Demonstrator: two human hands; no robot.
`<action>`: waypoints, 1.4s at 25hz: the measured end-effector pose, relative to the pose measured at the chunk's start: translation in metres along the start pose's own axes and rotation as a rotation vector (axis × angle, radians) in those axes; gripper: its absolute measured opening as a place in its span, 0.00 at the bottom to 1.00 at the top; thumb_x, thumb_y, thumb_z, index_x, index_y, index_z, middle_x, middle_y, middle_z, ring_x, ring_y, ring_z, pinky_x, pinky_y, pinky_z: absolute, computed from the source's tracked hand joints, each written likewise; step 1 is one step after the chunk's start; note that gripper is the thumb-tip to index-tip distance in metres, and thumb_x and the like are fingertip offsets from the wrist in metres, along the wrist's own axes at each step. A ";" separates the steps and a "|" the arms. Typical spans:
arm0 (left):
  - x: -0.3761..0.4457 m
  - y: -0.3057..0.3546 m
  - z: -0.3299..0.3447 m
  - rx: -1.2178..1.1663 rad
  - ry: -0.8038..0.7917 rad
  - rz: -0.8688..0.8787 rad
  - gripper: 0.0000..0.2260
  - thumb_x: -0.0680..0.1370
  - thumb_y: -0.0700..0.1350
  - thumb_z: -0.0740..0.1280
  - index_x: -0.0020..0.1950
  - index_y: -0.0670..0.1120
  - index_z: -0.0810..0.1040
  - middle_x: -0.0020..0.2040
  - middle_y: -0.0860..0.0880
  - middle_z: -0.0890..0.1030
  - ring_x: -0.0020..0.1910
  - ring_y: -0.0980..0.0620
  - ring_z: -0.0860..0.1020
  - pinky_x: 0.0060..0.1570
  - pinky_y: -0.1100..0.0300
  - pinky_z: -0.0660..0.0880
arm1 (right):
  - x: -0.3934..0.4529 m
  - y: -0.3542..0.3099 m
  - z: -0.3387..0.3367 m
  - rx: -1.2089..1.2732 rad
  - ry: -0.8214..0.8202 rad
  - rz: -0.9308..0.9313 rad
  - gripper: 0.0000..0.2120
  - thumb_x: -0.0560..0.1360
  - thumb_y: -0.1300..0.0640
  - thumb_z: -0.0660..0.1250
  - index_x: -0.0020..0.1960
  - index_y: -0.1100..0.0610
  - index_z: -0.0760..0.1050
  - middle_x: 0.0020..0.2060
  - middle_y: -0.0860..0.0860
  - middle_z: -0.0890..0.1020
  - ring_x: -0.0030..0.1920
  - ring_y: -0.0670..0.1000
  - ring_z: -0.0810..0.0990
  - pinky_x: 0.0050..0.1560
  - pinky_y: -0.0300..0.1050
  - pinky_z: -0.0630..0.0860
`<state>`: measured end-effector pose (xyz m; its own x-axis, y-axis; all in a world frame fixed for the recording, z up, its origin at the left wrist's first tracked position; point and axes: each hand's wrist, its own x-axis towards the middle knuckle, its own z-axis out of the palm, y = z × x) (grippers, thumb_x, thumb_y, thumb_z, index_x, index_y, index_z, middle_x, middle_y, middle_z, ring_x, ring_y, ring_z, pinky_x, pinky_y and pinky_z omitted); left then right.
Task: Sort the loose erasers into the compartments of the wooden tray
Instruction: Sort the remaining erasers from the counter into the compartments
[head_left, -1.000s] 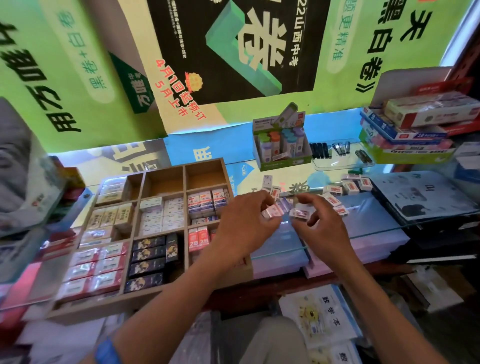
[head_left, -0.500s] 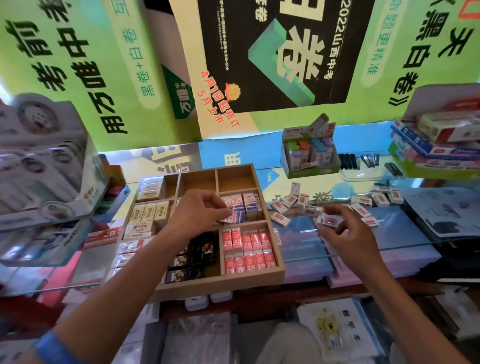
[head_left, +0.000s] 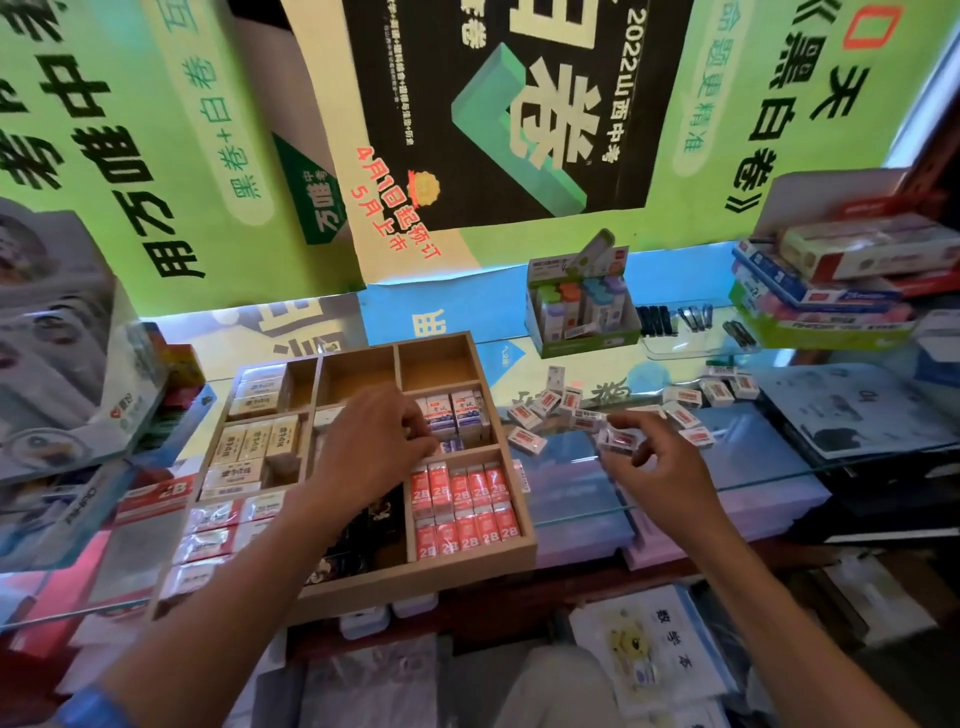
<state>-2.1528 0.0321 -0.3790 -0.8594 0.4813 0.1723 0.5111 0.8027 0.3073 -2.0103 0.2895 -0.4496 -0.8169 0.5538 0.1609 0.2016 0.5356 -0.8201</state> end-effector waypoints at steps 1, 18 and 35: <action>-0.001 0.002 0.001 0.022 0.018 0.005 0.06 0.74 0.52 0.74 0.42 0.52 0.80 0.45 0.57 0.74 0.51 0.57 0.72 0.46 0.61 0.66 | 0.000 0.000 -0.001 0.006 0.004 -0.005 0.16 0.73 0.53 0.73 0.58 0.41 0.75 0.47 0.47 0.80 0.39 0.46 0.78 0.38 0.45 0.77; -0.015 0.111 0.070 0.024 -0.209 0.362 0.12 0.78 0.53 0.67 0.61 0.56 0.82 0.65 0.57 0.79 0.64 0.52 0.76 0.63 0.56 0.70 | 0.052 0.040 -0.084 -0.010 0.458 0.140 0.21 0.73 0.67 0.63 0.63 0.50 0.73 0.61 0.50 0.77 0.59 0.55 0.76 0.57 0.54 0.76; -0.016 0.114 0.067 0.008 -0.152 0.336 0.12 0.79 0.54 0.64 0.60 0.58 0.82 0.65 0.59 0.78 0.64 0.55 0.75 0.60 0.57 0.70 | 0.082 0.067 -0.076 -0.841 0.115 -0.128 0.14 0.83 0.53 0.57 0.63 0.56 0.76 0.62 0.53 0.76 0.59 0.59 0.71 0.52 0.51 0.66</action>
<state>-2.0796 0.1396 -0.4092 -0.6326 0.7649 0.1211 0.7653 0.5934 0.2493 -2.0223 0.4193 -0.4491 -0.8103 0.4934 0.3162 0.4820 0.8680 -0.1192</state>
